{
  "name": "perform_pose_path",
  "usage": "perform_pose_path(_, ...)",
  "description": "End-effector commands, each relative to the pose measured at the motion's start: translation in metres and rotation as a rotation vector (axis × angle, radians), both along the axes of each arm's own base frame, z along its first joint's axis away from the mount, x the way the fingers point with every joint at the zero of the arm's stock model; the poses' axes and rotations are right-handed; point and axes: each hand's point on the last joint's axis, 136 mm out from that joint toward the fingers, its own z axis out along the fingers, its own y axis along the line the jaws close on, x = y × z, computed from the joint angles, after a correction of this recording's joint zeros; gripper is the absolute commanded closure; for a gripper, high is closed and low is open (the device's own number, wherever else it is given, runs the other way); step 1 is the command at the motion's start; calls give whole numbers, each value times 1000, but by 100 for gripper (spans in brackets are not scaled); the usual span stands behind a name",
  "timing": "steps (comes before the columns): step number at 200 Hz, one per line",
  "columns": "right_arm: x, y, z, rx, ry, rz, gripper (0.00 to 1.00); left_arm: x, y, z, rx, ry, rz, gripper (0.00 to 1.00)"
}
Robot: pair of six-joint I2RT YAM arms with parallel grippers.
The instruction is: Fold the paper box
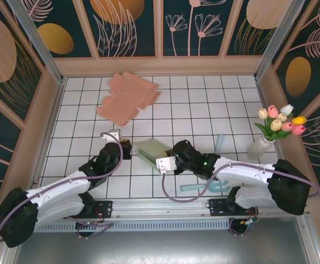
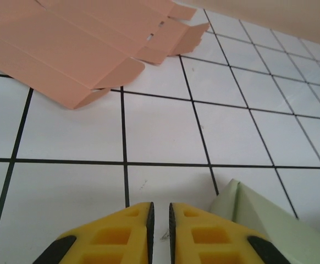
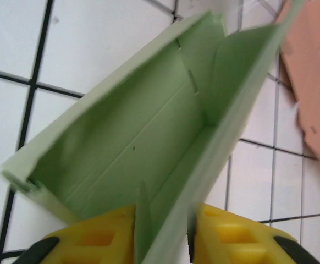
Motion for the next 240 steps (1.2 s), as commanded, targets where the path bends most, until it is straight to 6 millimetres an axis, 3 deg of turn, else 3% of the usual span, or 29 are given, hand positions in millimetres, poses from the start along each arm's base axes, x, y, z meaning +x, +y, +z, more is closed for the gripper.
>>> perform_pose_path(1, -11, -23, -28, -156, 28, -17, 69, 1, -12, 23, -46, -26, -34, 76)
perform_pose_path(26, -11, -24, -31, -183, 17, -19, 64, 4, -32, 29, -41, -23, -80, 68)
perform_pose_path(53, -13, -26, -37, -227, 16, -16, 63, 6, -50, 26, -22, -16, -112, 68)
perform_pose_path(96, -12, -30, -38, -285, 8, -33, 57, 3, -74, -4, 34, 35, -164, 67)
perform_pose_path(159, -16, -39, -17, -265, 3, -61, 51, 1, -76, -58, 106, 115, -150, 67)
perform_pose_path(195, -30, -55, -3, -276, 71, -100, 49, 4, -73, -64, 117, 120, -120, 67)
perform_pose_path(207, -33, -59, 4, -263, 89, -129, 41, 5, -73, -66, 120, 121, -114, 67)
perform_pose_path(240, -12, -61, 36, -97, 48, -351, 35, 8, -76, -69, 120, 125, -103, 67)
